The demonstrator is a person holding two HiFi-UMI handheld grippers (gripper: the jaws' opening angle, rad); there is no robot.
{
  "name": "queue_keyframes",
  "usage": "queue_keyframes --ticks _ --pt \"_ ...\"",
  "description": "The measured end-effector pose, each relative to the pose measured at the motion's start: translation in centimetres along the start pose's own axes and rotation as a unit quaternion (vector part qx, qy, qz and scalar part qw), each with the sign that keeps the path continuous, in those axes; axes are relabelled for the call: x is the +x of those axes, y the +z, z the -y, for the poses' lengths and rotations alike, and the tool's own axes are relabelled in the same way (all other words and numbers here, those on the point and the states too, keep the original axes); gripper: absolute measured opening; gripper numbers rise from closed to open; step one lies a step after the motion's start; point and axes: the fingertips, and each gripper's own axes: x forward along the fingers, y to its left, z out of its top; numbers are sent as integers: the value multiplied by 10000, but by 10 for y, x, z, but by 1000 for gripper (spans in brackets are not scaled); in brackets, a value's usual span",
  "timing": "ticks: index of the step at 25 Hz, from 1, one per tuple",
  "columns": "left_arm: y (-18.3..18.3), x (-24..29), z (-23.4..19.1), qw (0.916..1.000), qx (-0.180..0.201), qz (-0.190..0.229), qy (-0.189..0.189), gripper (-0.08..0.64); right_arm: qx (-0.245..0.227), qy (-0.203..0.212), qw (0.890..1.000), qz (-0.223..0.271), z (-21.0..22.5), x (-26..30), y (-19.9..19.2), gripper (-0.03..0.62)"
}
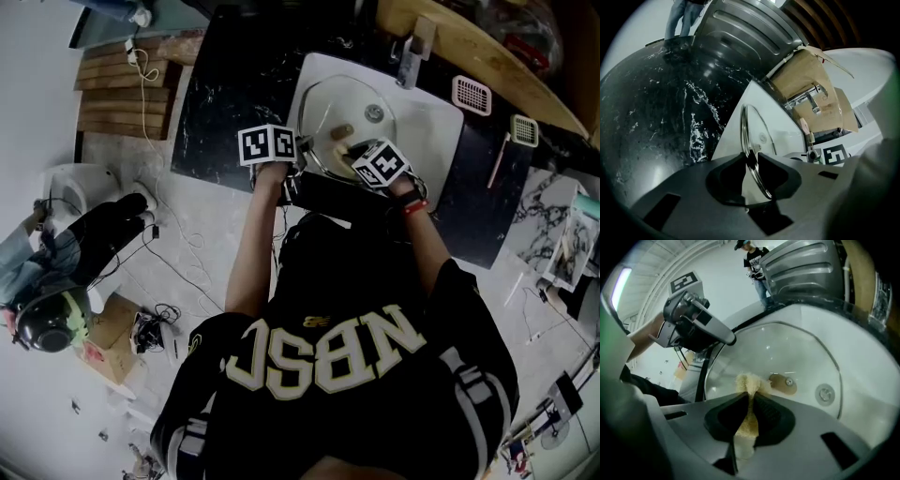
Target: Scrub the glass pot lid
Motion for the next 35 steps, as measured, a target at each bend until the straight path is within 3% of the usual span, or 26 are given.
queue_keyframes --ticks 5,13,18,23,30,35 --pt "0 0 -1 10000 -23 -6 8 94 80 -74 9988 472 6 18 29 48" --pt "0 0 -1 10000 -46 -6 -1 94 129 -667 9912 1138 55 30 69 49" --pt "-1 0 -1 10000 -39 -35 13 94 168 -1199 9840 1304 96 33 69 49" --pt "-2 1 -1 9999 45 -85 56 95 226 -1658 9791 1159 128 31 49 48" --pt "-1 3 -1 9999 96 -102 77 97 617 -2137 9745 302 142 11 -4 48" --pt "-2 3 -1 9999 99 -113 64 97 547 -2107 9760 82 124 8 -20 46"
